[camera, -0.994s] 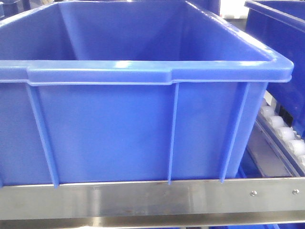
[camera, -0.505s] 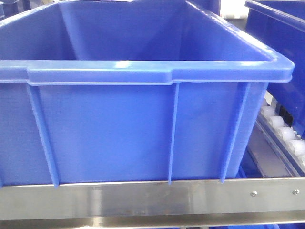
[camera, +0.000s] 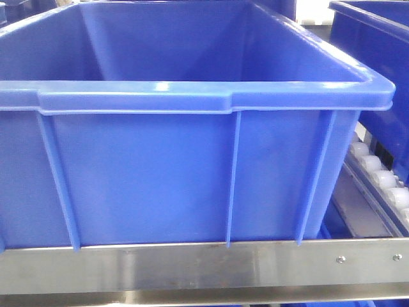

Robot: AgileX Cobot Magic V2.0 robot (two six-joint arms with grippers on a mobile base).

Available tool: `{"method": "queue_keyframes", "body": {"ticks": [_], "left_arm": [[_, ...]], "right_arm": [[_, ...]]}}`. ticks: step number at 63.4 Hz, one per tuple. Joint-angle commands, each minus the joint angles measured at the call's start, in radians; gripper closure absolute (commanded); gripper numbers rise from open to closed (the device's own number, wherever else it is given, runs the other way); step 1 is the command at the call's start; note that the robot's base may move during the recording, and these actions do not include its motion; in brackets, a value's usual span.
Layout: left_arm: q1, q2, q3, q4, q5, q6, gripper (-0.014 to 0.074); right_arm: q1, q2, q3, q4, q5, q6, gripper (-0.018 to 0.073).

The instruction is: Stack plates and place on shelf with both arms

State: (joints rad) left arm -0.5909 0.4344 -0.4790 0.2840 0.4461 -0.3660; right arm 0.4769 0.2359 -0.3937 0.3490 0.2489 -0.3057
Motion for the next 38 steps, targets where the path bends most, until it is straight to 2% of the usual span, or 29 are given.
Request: {"method": "queue_keyframes", "body": {"ticks": [1,2,6,15,22,30,38], "left_arm": [[0.062,-0.014,-0.030,-0.142,-0.094,0.216,0.0512],[0.076,-0.018,-0.030,-0.164,-0.094,0.257,0.0512],[0.155,-0.039,-0.030,-0.247,-0.094,0.320,0.0512],[0.334,-0.108,0.003,-0.308,-0.108,0.350,0.0512],[0.445,-0.182,0.085,-0.338,-0.185,0.350,0.0512],[0.514,-0.255,0.189,-0.338,-0.284,0.350,0.0512],[0.527,-0.271,0.256,-0.338,-0.299,0.350,0.0512]], "right_arm": [[-0.001,0.007,-0.027,0.009,-0.087,-0.002,0.0503],[-0.001,0.007,-0.027,0.009,-0.087,-0.002,0.0503],[-0.001,0.007,-0.027,0.009,-0.087,-0.002,0.0503],[-0.001,0.007,-0.027,0.009,-0.087,-0.002,0.0503],[-0.001,0.007,-0.027,0.009,-0.087,-0.002,0.0503],[-0.001,0.007,-0.027,0.009,-0.087,-0.002,0.0503],[-0.001,0.007,-0.027,0.009,-0.087,-0.002,0.0503]]}}
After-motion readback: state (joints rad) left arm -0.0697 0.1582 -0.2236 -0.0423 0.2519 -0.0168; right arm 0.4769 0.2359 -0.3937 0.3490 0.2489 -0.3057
